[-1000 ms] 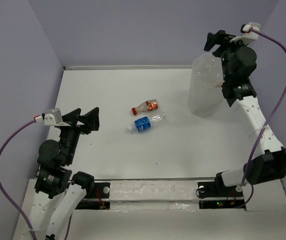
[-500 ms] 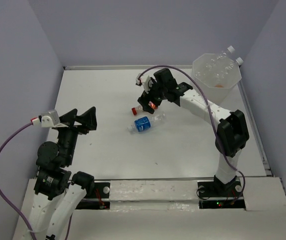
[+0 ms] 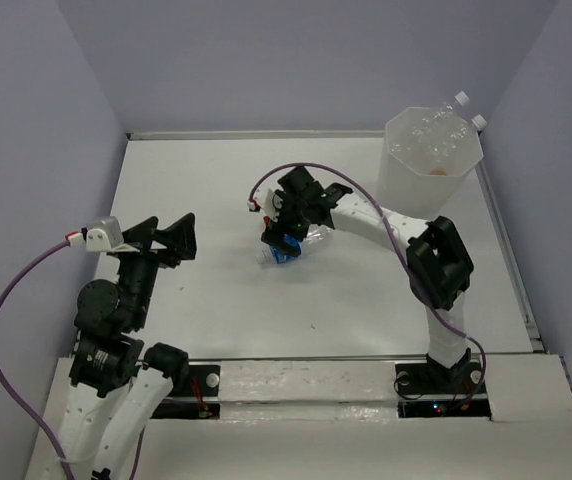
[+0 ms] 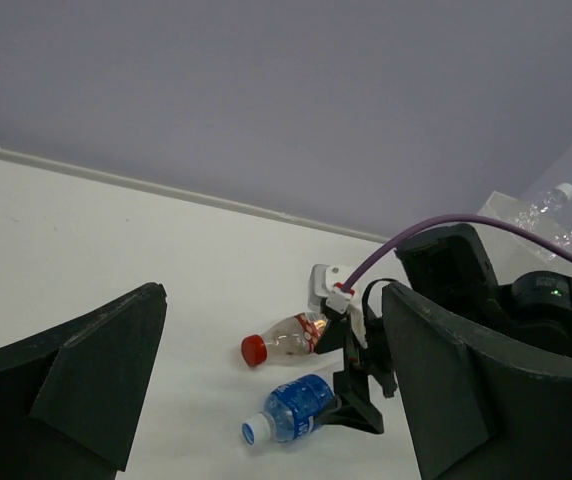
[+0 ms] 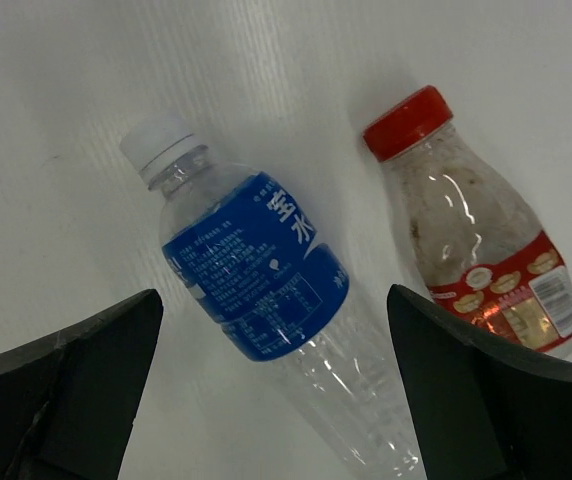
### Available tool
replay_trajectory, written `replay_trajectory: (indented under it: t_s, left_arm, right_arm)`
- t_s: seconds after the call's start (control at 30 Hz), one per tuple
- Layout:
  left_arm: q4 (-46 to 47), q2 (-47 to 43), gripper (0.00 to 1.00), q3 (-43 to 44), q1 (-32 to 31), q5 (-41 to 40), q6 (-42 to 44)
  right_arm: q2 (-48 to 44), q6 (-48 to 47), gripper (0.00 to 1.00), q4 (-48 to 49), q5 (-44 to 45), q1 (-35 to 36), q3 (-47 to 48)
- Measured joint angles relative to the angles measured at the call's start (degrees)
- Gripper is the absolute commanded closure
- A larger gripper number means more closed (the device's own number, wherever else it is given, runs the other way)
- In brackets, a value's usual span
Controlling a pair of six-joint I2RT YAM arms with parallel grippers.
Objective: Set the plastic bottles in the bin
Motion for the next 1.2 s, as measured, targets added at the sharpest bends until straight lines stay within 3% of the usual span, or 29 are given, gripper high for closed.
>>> replay_trajectory:
  t_s: [0.37,0.5,0.53,0.63,0.67,0.93,1.2]
  left_arm:
    - [0.0,1.0,0.01,0.0,0.0,0.3,-0.2]
    - [0.0,1.1,0.01,0.0,0.0,0.3,-0.2]
    - [0.0,1.1,0.01,0.0,0.0,0.3,-0.2]
    - [0.0,1.1,0.01,0.0,0.0,0.3,-0.2]
    - [0.0,1.1,0.01,0.0,0.0,0.3,-0.2]
    - [0.0,1.1,0.01,0.0,0.0,0.3,-0.2]
    - [0.0,1.0,0.01,0.0,-0.1,0.3,-0.2]
  right_arm:
    - [4.1,-0.1,0.05,-0.7,0.3,2.0,0.0]
    - [6.2,0.6,0.16,-0.1,0.4,2.1,-0.2]
    - [6.8,1.0,0.28,0.6,0.4,2.3,-1.0]
    - [6.5,1.8,0.32,2.3,0.5,2.9,-2.4]
    - [6.3,2.1,0.41,3.0,0.6,3.1,-2.9]
    - [1.7,5.3,0.75,5.2,-0.5,3.4,-7.7]
    - [-16.6,9.3,0.77,12.4,3.1,3.1,-11.0]
